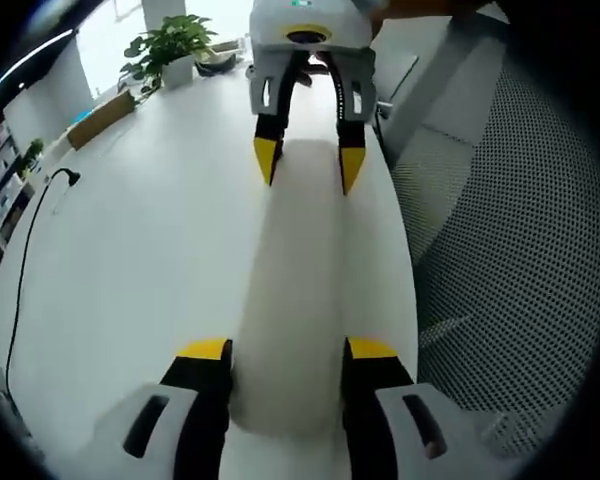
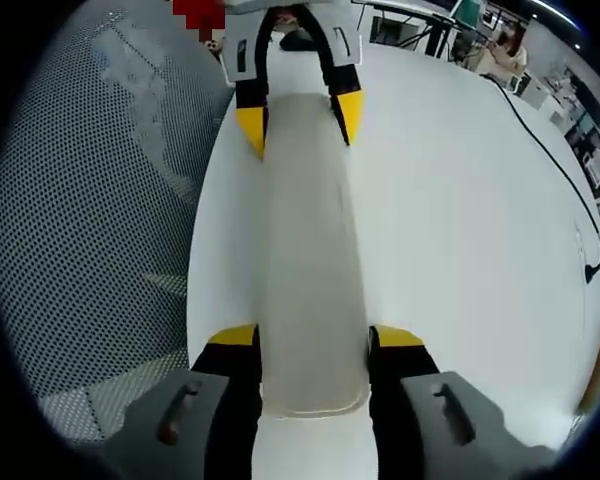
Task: Arrange the utensils inside the cutlery case until each visible utensil rests in its matching compartment.
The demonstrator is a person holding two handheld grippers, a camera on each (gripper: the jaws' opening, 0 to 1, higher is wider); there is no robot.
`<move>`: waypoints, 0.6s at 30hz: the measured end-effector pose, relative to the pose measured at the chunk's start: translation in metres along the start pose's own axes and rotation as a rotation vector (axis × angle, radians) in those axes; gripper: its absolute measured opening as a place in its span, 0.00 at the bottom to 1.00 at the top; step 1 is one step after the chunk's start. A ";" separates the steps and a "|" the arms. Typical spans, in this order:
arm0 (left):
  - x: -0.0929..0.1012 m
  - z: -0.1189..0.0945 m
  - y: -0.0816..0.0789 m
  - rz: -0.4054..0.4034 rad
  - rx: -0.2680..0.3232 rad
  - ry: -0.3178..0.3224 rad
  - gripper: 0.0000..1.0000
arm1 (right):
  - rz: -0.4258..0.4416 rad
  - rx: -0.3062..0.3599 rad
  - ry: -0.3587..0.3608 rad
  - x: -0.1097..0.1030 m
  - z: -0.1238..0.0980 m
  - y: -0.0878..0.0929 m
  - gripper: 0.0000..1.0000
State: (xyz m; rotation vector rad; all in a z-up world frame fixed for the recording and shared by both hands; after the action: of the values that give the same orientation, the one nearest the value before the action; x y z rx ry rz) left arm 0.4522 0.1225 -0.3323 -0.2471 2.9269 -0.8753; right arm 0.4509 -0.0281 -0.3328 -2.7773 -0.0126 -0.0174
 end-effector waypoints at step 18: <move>-0.030 -0.141 -0.005 -0.509 0.447 -0.309 0.56 | 0.407 0.362 0.149 0.029 -0.100 -0.016 0.62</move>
State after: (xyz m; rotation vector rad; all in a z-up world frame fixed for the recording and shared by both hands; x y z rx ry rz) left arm 0.4651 0.1995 -0.2113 -1.0100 2.3313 -1.3725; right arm 0.4782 -0.0489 -0.2334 -2.3630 0.5319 -0.1057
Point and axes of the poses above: the point that each gripper's makers call its tool centre point, and the gripper's own axes: z roughly forward along the fingers, x roughly to its right, y roughly out of its underside, the point moved 3 cm from there along -z, roughly backward along the fingers, and after that the axes turned 2 degrees about -z, right-handed, at the moved point
